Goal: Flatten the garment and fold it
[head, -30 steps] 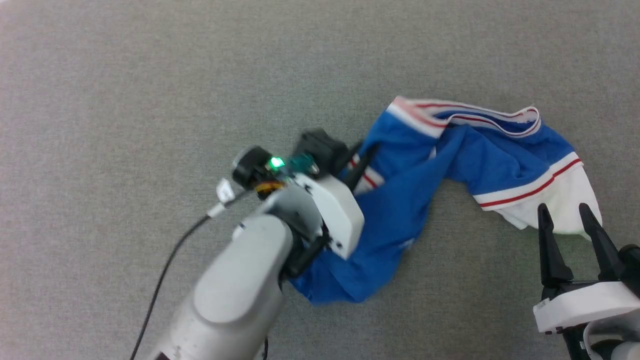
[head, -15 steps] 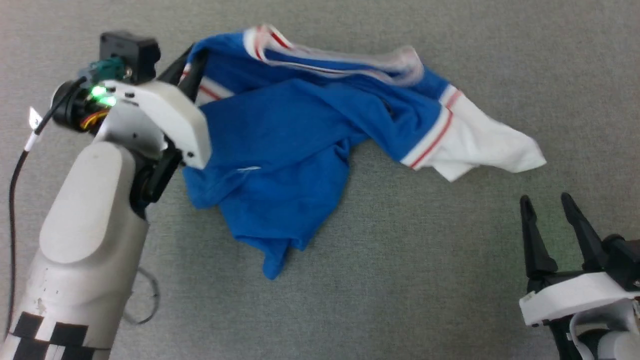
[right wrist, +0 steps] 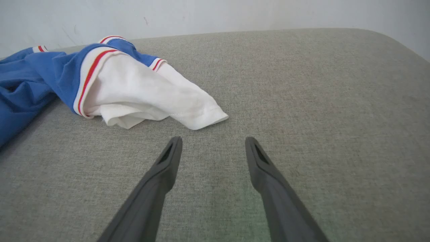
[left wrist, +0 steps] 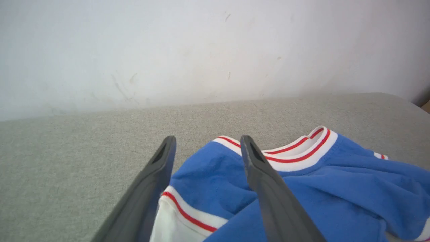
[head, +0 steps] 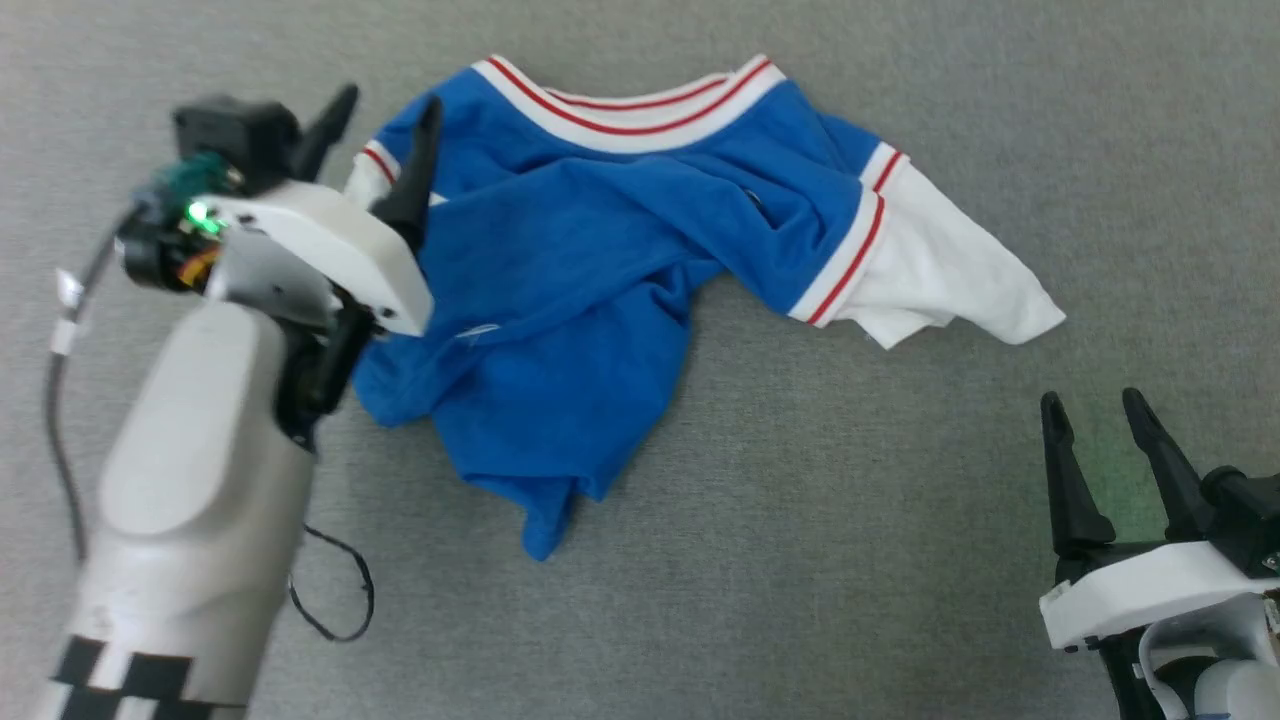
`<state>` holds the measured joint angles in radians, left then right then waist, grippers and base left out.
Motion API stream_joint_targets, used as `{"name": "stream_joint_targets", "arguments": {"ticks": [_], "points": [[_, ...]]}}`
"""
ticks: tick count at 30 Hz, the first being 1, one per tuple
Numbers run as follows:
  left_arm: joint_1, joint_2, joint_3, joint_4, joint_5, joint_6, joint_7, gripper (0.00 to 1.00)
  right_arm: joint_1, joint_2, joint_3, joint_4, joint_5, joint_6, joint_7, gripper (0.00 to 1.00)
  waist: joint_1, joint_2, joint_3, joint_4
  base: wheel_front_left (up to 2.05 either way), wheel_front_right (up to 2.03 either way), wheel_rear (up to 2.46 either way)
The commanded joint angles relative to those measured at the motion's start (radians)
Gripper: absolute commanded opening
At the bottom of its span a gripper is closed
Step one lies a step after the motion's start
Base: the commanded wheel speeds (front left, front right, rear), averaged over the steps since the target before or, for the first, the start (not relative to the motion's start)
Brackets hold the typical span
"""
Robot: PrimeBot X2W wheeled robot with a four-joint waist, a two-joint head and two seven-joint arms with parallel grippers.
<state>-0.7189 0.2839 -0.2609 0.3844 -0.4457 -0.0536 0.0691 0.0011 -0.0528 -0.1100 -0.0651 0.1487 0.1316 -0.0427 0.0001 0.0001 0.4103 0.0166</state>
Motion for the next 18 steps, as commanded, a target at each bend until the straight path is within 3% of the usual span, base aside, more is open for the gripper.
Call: {"name": "stream_joint_targets", "arguments": {"ticks": [1, 10, 14, 18], "points": [[0.002, 0.017, 0.007, -0.024, -0.010, -0.011, 0.011, 1.00, -0.002, 0.003, 0.003, 0.000, -0.007, -0.001, 0.003, 1.00, -0.0001, -0.0001, -0.043, 0.035, 0.00, 0.00, 0.00], [0.189, 0.123, -0.023, -0.343, -0.084, -0.029, 0.258, 1.00, 0.027, 0.003, 0.011, -0.002, 0.008, -0.001, 0.017, 1.00, -0.0001, -0.0001, -0.084, 0.070, 0.00, 0.00, 0.00], [0.292, 0.103, -0.073, -0.467, -0.065, -0.008, 0.260, 1.00, 0.028, 0.003, 0.008, -0.017, 0.004, -0.001, 0.024, 1.00, -0.0001, -0.0001, -0.062, 0.078, 0.00, 0.00, 0.00], [0.337, 0.077, -0.152, -0.467, 0.001, 0.000, 0.233, 1.00, 0.022, 0.003, 0.005, -0.036, -0.009, -0.001, 0.037, 1.00, -0.0001, -0.0001, -0.035, 0.082, 0.00, 0.00, 0.00]]}}
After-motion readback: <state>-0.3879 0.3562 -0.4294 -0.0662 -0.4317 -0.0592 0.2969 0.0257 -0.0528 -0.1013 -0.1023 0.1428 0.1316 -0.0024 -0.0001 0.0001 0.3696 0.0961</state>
